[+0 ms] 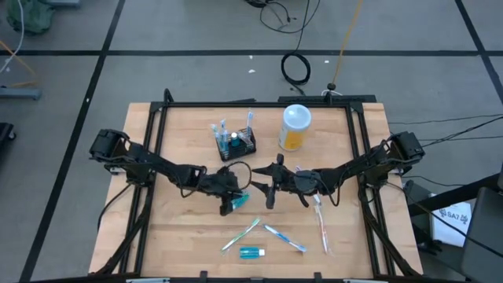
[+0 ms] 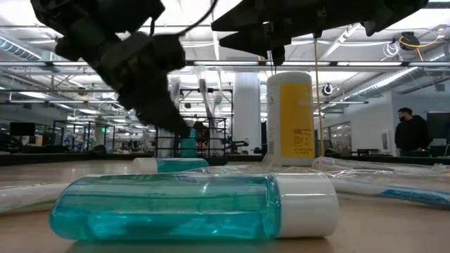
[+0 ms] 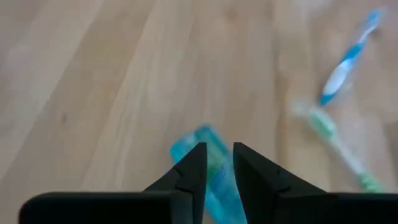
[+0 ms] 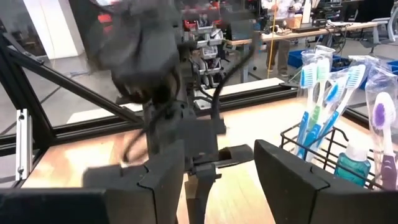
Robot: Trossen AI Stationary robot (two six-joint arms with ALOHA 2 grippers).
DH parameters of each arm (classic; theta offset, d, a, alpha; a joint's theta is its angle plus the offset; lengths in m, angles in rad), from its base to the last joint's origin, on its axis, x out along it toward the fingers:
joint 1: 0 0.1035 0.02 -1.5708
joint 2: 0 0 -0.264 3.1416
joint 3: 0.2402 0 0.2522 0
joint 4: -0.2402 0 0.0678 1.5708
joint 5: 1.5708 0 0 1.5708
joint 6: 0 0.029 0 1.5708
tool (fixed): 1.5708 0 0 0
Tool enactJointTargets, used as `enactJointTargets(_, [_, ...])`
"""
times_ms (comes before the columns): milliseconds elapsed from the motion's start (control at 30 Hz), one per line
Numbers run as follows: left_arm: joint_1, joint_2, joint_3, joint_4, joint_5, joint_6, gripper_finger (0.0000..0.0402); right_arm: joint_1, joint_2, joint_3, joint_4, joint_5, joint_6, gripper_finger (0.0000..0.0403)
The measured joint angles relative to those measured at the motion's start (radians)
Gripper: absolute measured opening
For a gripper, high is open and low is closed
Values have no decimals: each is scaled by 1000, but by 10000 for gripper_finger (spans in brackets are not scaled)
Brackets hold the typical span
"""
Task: Pick & Place toothbrushing station
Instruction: Put the blue mouthwash into the black mesh organizer
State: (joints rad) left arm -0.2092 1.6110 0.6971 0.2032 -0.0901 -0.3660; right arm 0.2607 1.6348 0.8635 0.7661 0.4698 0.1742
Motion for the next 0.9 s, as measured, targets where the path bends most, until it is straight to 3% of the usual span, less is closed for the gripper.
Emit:
enactJointTargets(200, [-49,12,0,-13,-122,26,114,0,0,0,0,0,-2,190])
enactJointTargets(600, [-116,29,0,1,-184,-34,253,0,0,0,0,0,-3,190])
enactJointTargets(900, [-131,177,0,66,-276,-117,271,0,0,0,1,0,-3,190])
